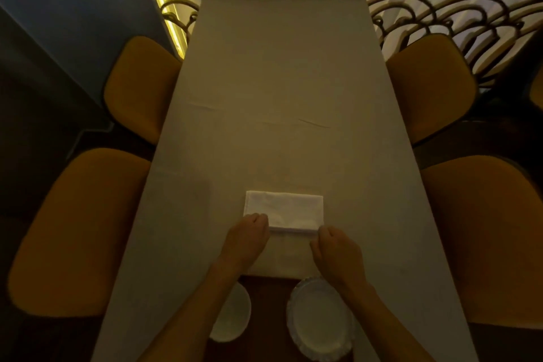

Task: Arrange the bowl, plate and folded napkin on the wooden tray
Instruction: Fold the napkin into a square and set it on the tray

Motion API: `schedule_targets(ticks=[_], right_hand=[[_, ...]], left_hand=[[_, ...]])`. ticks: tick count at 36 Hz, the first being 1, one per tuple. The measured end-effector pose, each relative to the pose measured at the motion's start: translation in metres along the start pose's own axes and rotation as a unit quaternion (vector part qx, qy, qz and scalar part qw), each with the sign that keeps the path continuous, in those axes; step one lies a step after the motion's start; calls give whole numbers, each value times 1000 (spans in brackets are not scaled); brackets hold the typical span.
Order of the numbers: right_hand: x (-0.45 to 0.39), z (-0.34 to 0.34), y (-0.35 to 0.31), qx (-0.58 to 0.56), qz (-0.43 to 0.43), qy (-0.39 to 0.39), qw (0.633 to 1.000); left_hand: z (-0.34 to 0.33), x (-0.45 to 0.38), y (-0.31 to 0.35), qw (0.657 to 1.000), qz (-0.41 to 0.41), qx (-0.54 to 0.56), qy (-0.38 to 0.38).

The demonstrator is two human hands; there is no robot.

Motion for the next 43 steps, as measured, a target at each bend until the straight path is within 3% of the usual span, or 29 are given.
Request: schedule_targets(ticks=[9,15,32,43], right_hand=[[-53,-11,14,-36,-31,-19,999],[-72,-25,20,-51,-48,-31,997],[-74,-48,41,-184,-167,-42,968],[-88,-55,53,-254,-215,-145,932]], left_hand=[[12,-78,-9,998,-44,43,5],[-1,-115,-5,995,-78,-36,-56],[-17,-153,-4,990,-63,-5,-126],[-15,-152,-11,990,-74,72,-94]])
Point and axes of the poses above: each hand's wrist, its own x-axis away from the middle knuckle, its own z-axis out of the back of the hand, y = z × x, the point moved 6 cm from there along -x, towards the middle knuckle, and after that the axes turned 12 degrees about -y, right-handed, at the moved point
